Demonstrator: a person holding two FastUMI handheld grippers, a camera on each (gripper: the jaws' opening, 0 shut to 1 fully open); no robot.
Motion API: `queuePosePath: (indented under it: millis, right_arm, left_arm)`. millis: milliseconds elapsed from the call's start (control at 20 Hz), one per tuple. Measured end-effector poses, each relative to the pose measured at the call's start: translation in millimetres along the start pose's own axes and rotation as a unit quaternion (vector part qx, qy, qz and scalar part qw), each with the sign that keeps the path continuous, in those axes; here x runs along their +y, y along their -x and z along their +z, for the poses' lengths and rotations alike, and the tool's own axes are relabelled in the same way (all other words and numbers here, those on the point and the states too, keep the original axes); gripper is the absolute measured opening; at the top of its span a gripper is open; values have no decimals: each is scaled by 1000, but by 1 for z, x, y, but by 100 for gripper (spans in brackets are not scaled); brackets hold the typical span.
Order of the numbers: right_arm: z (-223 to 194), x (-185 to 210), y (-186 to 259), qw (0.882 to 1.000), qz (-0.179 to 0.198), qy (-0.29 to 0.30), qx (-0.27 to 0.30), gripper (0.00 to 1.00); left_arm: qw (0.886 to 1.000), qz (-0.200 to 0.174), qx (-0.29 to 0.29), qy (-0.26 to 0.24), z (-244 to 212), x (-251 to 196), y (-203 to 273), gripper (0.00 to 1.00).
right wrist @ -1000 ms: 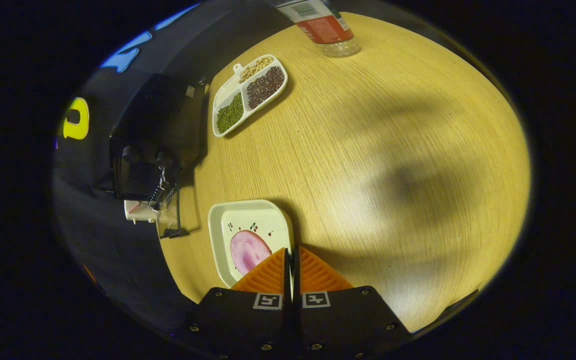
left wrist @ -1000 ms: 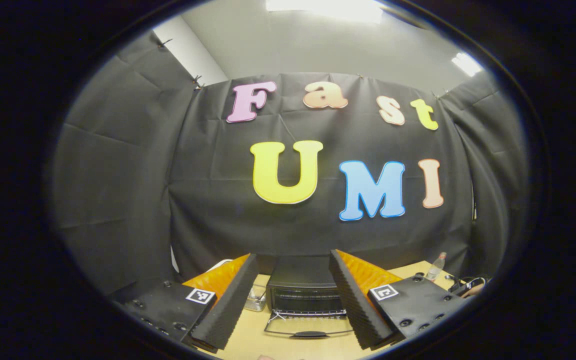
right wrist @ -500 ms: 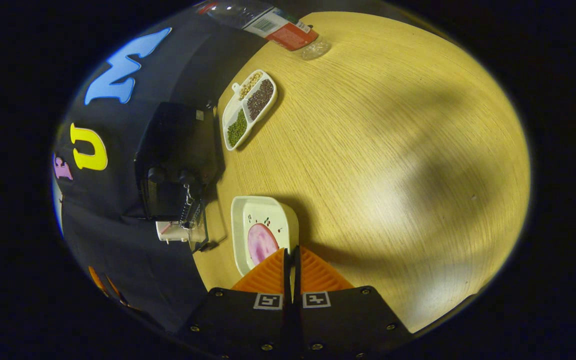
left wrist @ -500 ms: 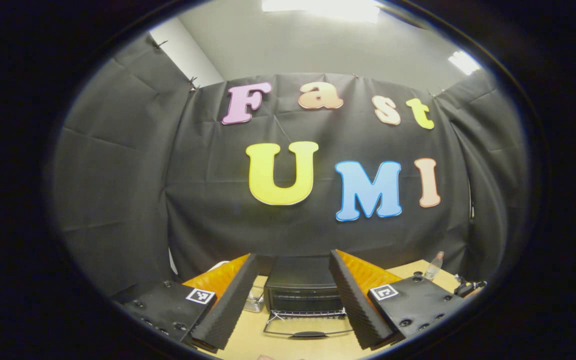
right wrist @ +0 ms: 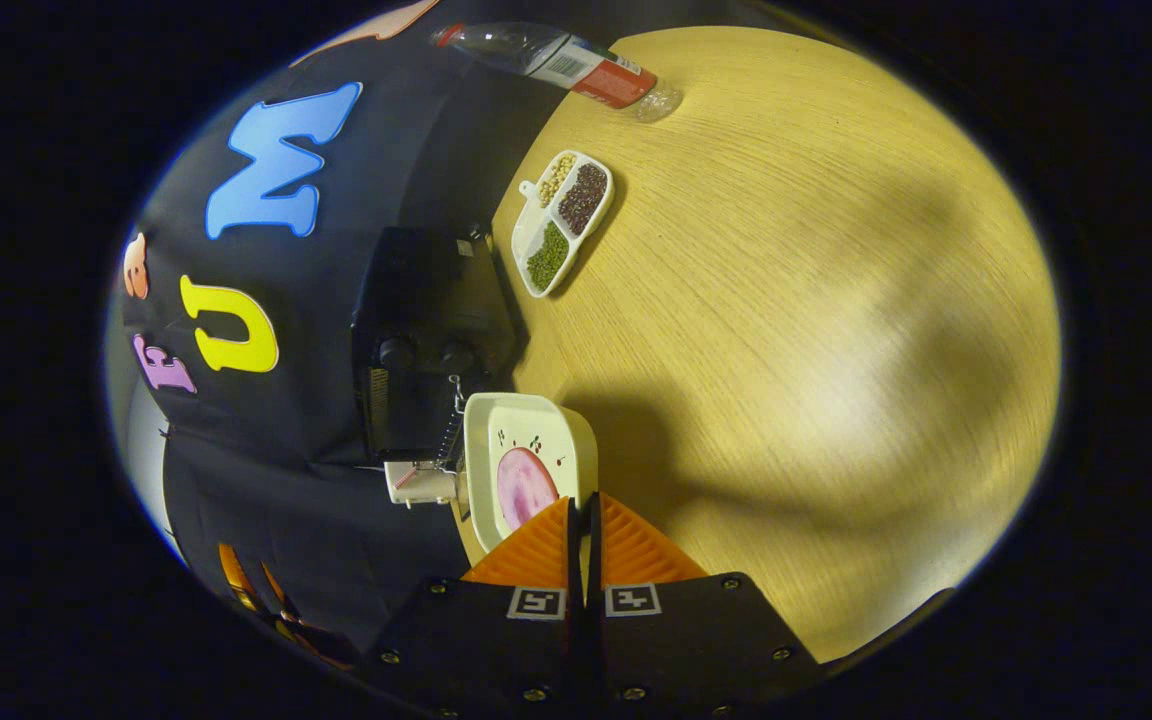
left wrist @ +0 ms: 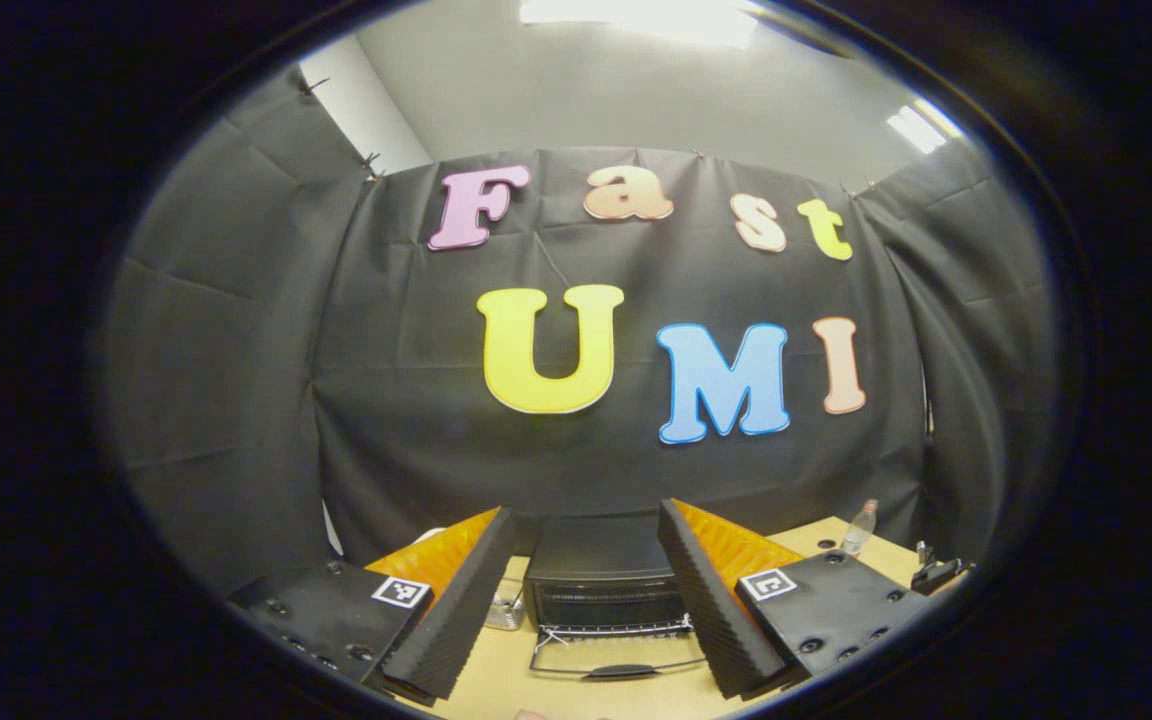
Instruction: Open the electric oven with the left hand, put the food in, and close the electric oven.
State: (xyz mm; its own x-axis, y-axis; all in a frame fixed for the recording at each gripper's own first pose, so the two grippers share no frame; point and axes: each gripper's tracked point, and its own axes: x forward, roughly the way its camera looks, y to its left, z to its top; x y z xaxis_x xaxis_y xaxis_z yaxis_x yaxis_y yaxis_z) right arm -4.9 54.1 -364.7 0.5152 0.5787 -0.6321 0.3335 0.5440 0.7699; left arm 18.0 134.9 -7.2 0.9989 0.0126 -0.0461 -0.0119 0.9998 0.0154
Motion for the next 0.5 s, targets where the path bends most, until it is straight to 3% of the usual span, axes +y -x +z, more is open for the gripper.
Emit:
queuePosePath:
  millis: [250, 350, 500]
  right_arm:
    - [-21, 37, -13, 999, 16, -17, -39, 0]
    - [-28, 54, -29, 998, 20, -22, -47, 0]
    - [-40, 72, -57, 998, 12, -23, -54, 0]
  left_arm:
    - [1000, -5, -14, 5, 7, 13, 5, 92]
    - [1000, -6, -11, 9, 3, 20, 7, 97]
    - [1000, -4, -8, 15, -2, 32, 13, 97]
